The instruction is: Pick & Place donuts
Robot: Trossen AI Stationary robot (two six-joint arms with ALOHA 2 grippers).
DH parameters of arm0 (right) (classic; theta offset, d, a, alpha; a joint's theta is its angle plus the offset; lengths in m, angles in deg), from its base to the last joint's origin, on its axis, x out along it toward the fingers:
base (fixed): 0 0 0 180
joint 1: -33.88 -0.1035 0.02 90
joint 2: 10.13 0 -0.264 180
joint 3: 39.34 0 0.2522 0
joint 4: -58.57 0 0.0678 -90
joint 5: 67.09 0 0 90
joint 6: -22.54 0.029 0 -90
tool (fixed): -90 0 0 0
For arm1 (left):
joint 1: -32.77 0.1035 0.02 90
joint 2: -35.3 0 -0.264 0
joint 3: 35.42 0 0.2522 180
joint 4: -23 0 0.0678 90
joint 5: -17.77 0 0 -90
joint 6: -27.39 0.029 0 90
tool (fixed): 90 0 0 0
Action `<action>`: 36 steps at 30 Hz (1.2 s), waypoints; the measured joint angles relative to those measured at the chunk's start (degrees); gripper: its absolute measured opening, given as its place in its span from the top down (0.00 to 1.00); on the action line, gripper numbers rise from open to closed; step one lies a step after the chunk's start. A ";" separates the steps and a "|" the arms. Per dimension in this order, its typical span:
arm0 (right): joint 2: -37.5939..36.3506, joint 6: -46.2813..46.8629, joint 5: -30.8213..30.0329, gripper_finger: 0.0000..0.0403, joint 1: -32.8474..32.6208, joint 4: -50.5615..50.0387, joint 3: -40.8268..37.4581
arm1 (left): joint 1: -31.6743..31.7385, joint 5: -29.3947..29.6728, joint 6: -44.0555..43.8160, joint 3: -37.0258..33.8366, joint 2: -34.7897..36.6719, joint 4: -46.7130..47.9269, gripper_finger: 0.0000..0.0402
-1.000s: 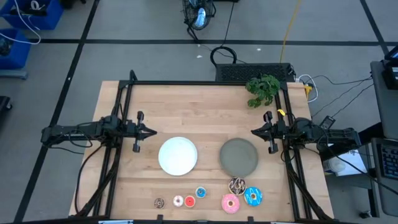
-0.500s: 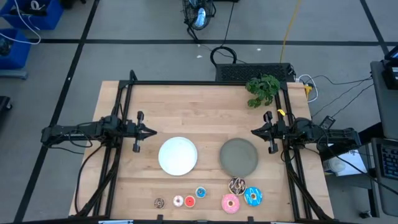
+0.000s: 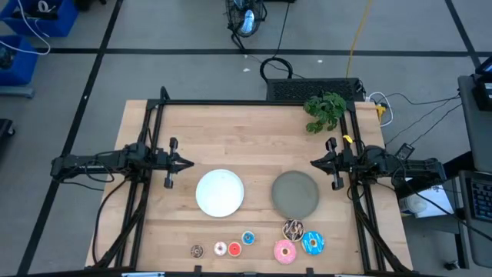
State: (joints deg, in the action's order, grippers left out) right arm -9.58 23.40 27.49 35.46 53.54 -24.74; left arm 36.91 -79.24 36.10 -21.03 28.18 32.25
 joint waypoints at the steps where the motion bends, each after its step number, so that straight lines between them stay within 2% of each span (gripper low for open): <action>1: 0.00 -0.01 0.00 1.00 -0.01 0.02 -0.01 | 0.00 0.00 0.00 -0.02 0.02 0.00 0.95; 36: 0.00 0.69 0.00 1.00 -0.02 1.28 0.00 | 0.01 0.00 0.00 -0.01 0.02 0.01 0.95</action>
State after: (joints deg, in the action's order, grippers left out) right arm -9.58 24.09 27.49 35.44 54.82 -24.74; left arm 36.93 -79.24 36.10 -21.05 28.20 32.26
